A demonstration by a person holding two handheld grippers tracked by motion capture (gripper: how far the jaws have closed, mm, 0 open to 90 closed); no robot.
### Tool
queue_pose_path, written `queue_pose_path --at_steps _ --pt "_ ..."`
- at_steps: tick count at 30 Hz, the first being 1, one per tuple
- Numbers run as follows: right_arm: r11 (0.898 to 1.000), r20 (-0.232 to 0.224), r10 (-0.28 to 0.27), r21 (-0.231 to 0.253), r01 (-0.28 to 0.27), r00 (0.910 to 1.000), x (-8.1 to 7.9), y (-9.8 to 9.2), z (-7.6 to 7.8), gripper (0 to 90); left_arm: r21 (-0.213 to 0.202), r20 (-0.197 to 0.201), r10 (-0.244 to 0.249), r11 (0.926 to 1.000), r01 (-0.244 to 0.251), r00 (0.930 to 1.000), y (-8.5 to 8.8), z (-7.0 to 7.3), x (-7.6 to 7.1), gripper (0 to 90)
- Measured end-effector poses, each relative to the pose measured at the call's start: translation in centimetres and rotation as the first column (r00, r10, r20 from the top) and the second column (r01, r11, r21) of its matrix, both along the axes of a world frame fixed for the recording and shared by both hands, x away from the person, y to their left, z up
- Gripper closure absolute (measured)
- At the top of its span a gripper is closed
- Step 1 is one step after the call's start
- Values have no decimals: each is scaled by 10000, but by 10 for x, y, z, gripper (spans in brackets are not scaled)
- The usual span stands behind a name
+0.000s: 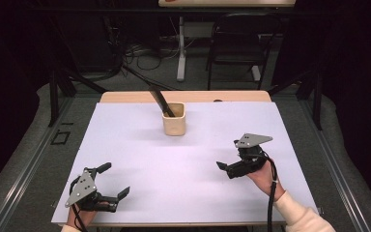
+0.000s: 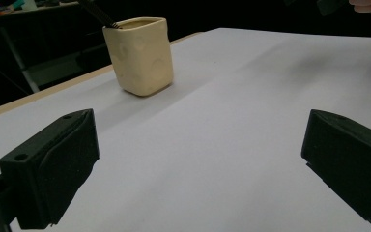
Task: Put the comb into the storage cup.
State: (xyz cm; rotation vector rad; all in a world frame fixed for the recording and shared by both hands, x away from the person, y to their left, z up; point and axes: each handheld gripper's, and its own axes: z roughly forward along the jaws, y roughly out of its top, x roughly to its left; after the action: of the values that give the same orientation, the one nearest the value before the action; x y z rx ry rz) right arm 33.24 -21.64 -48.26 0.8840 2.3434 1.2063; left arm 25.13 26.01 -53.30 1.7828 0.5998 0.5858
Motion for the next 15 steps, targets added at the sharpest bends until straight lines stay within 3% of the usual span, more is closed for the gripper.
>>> queue_pose_path --at_steps 15 --pt "9983 292 -576 38 575 9979 -31 -32 -15 0 -9 -10 6 10000 -6 10000 -1 0 0 0"
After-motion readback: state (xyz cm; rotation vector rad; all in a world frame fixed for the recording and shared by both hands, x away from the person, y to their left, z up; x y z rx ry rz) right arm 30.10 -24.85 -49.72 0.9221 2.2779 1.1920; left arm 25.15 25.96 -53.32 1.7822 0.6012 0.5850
